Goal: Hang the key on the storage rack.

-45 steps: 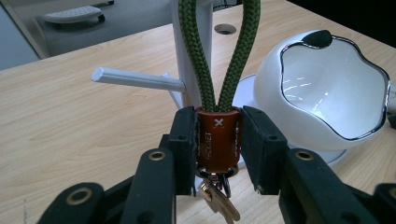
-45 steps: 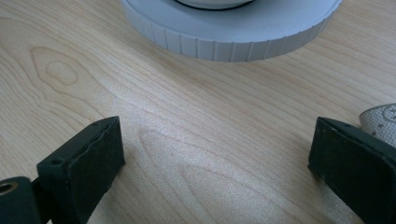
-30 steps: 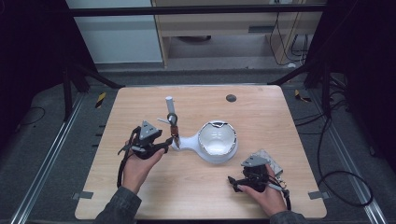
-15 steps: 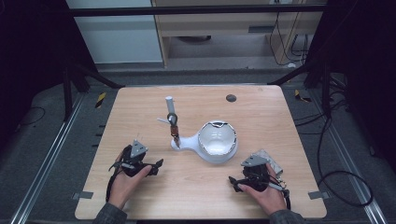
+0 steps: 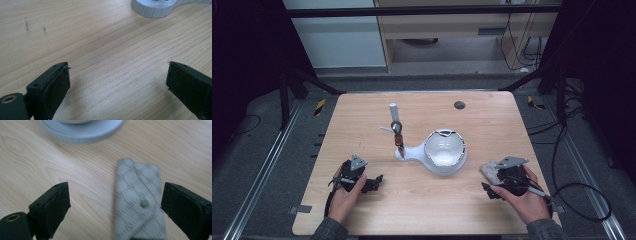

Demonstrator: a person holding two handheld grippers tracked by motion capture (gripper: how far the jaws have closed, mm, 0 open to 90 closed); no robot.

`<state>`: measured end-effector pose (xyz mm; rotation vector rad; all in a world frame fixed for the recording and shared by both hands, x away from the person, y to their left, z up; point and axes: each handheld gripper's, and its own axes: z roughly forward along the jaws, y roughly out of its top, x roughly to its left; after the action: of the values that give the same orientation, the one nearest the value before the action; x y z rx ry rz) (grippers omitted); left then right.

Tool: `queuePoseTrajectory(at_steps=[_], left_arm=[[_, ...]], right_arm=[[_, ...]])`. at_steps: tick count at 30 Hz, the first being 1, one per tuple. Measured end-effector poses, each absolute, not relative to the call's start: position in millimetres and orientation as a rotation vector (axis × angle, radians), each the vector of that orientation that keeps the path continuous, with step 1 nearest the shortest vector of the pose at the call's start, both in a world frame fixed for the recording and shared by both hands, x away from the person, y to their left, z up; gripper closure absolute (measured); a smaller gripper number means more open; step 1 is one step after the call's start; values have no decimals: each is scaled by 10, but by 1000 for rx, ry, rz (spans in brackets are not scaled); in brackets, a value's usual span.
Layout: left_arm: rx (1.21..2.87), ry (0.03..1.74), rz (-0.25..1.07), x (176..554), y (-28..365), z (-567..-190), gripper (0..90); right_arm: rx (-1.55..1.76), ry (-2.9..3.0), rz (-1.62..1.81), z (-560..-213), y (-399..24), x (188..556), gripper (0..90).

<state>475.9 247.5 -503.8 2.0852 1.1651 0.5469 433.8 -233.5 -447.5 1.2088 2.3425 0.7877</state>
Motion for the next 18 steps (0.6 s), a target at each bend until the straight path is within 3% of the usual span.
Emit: queuePoseTrajectory(at_steps=[6,18], left_arm=[[2102,1177,548,4778,2478,-5070,51],[2094,1184,531,4790,2489,-5086,24]], right_arm=[[1287,2376,691,-4368,-2545,4435,131],[1369,2399,643,-4323,-2670,4527,93]])
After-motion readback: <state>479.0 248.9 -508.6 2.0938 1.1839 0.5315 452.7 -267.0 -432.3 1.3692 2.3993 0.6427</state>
